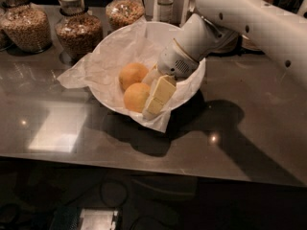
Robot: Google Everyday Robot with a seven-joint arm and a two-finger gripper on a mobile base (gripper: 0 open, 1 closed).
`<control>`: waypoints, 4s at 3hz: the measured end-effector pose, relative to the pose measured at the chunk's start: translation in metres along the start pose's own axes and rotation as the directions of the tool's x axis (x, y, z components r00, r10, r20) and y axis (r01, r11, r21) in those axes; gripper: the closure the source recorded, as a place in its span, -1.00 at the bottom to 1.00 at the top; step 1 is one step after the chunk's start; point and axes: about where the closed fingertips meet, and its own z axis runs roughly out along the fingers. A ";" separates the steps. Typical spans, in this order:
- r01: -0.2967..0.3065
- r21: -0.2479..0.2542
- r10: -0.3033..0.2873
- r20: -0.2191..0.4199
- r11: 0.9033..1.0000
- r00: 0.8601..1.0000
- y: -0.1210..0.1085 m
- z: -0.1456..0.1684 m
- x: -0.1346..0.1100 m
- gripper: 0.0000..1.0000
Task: Pick orange from white bowl
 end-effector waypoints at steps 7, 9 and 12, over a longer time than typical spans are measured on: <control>0.015 0.050 -0.013 -0.042 0.999 0.999 -0.009 -0.032 -0.024 0.98; 0.118 0.006 -0.117 -0.072 0.993 0.990 -0.040 -0.070 -0.042 0.13; 0.230 0.031 -0.231 0.051 0.973 0.972 -0.021 -0.065 -0.056 -0.12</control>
Offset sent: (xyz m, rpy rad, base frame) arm 0.0286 -0.0195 -0.1285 -0.1253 0.1180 -0.3055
